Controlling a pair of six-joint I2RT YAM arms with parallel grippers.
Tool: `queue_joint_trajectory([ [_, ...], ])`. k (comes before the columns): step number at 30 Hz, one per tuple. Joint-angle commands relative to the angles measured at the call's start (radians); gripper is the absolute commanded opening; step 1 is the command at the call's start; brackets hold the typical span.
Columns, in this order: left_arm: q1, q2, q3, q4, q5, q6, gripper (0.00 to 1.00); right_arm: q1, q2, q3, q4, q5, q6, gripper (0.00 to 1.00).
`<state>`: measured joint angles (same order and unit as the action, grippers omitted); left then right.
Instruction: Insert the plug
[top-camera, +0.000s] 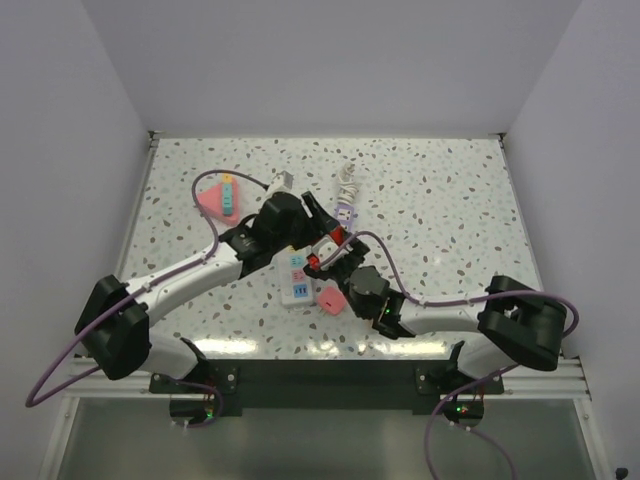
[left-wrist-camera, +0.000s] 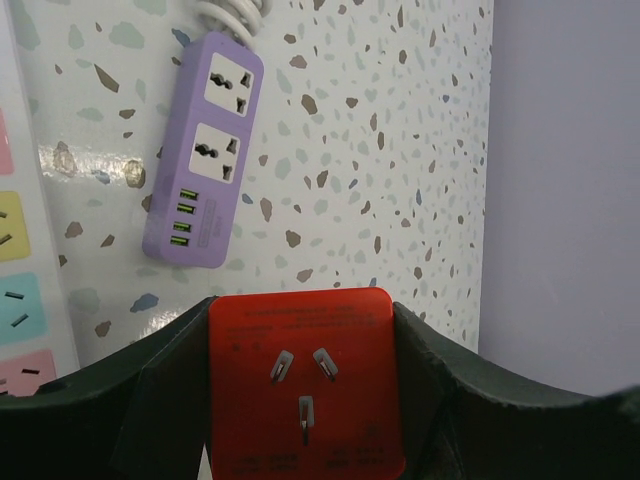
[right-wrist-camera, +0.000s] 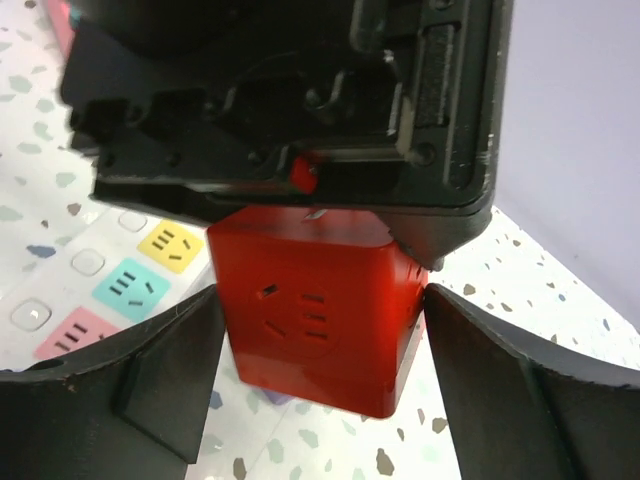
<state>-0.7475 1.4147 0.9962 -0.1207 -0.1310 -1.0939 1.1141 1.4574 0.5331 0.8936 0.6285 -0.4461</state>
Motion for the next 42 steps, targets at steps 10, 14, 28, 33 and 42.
queue_joint_trajectory([
  [10, 0.000, -0.118, -0.054, 0.095, 0.079, -0.031, 0.11, 0.007, -0.005, 0.041, 0.033, 0.065, -0.029, 0.07],
  [14, 0.000, -0.131, -0.068, 0.143, 0.119, -0.003, 0.51, 0.006, -0.029, 0.030, 0.009, 0.060, -0.022, 0.00],
  [28, 0.020, -0.272, -0.100, 0.074, -0.037, 0.098, 1.00, -0.026, -0.147, 0.019, -0.235, -0.119, 0.046, 0.00],
  [33, 0.039, -0.382, -0.194, 0.113, -0.137, 0.258, 1.00, -0.104, -0.300, -0.001, -0.363, -0.324, 0.104, 0.00],
  [42, 0.042, -0.596, -0.427, 0.372, 0.003, 0.515, 1.00, -0.168, -0.414, 0.060, -0.628, -0.650, 0.106, 0.00],
])
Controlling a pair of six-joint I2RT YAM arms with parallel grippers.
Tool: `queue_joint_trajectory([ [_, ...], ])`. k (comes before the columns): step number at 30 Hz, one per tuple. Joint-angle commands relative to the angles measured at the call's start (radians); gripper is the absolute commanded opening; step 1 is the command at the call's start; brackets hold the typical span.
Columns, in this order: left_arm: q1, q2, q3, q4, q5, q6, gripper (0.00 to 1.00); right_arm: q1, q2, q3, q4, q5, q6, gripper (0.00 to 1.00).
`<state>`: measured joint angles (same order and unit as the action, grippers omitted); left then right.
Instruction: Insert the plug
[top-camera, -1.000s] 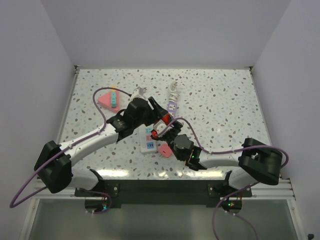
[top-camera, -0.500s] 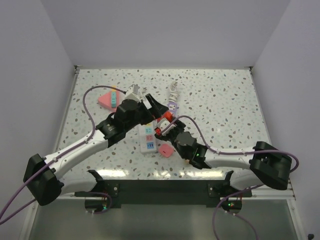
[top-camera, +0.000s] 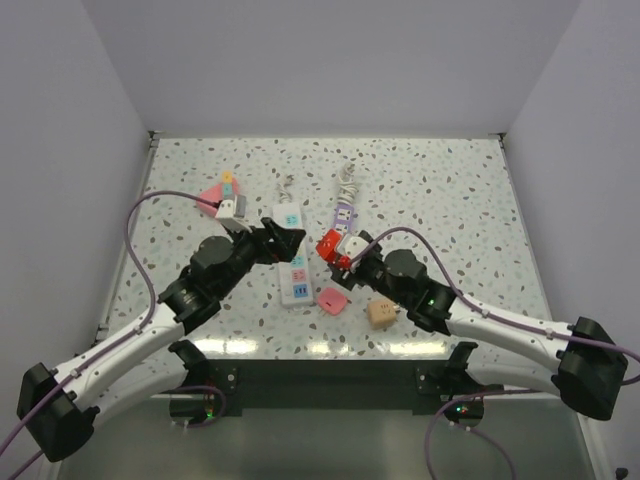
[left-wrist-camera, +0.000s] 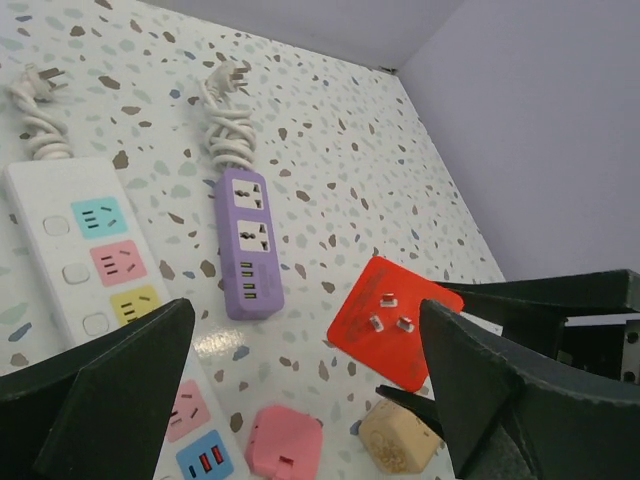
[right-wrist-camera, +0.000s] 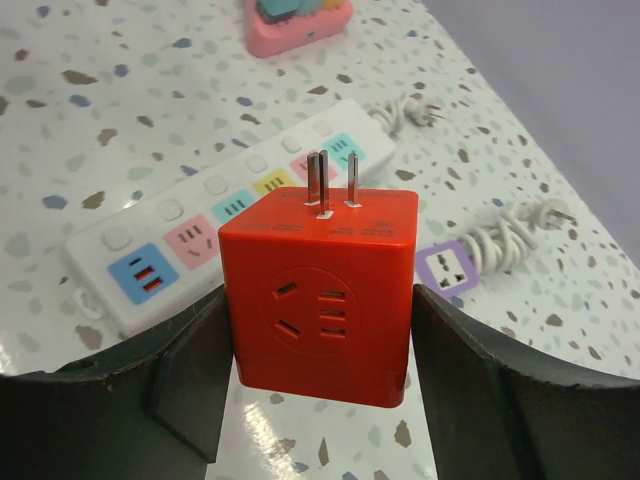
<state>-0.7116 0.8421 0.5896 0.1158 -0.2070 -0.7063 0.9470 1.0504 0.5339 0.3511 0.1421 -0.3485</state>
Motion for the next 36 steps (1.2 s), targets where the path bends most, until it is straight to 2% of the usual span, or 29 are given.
queue_joint_trajectory([
  [1, 0.008, -0.021, -0.019, 0.143, 0.108, 0.145, 1.00, -0.002, 0.008, 0.080, -0.109, -0.180, 0.006, 0.00],
  [5, 0.006, 0.020, -0.007, 0.173, 0.279, 0.175, 1.00, -0.002, 0.051, 0.110, -0.126, -0.205, -0.001, 0.00],
  [14, 0.006, 0.132, -0.005, 0.183, 0.437, 0.249, 1.00, -0.001, 0.060, 0.169, -0.205, -0.257, -0.027, 0.00],
  [32, 0.006, 0.249, -0.014, 0.240, 0.534, 0.246, 1.00, -0.001, 0.002, 0.149, -0.210, -0.273, -0.058, 0.00],
  [34, 0.006, 0.261, -0.017, 0.262, 0.557, 0.245, 0.95, -0.001, 0.000, 0.146, -0.205, -0.271, -0.061, 0.00],
  [36, 0.006, 0.272, -0.022, 0.297, 0.615, 0.242, 0.79, -0.001, -0.001, 0.143, -0.198, -0.257, -0.060, 0.00],
])
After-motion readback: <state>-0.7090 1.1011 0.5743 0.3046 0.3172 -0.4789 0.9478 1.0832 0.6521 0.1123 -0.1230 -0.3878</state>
